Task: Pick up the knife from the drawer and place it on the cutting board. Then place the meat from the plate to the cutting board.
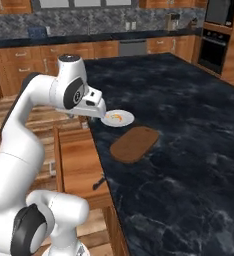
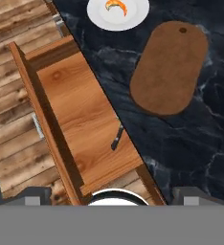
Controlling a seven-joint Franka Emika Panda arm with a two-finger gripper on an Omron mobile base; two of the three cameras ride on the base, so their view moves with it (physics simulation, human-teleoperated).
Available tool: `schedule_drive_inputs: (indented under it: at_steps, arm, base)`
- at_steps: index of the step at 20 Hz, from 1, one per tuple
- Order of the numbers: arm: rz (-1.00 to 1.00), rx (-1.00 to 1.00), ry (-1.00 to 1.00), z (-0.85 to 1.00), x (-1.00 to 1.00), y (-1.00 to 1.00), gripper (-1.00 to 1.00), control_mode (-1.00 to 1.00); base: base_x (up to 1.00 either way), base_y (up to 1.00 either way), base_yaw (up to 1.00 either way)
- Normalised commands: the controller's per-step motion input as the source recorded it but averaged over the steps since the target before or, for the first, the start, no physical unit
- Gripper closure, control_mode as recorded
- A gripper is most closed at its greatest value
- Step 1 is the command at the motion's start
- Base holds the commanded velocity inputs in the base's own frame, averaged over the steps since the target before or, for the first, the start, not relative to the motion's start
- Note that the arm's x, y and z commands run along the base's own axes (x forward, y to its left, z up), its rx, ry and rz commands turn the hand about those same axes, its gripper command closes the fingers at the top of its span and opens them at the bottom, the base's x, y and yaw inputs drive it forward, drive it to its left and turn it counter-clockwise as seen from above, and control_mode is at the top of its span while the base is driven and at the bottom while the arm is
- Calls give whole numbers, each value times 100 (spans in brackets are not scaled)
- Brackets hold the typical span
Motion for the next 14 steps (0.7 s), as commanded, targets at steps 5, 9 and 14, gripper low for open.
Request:
schedule_drive_inputs:
  at_steps: [5, 9, 14]
  arm:
    - [0, 0, 0, 0, 0, 0, -100, 100]
    - [0, 0, 0, 0, 0, 0, -100, 100]
    - [2, 0, 0, 0, -2, 0, -100, -100]
  base:
    - [-1, -47, 49]
    - [0, -25, 48]
    - [-6, -2, 14]
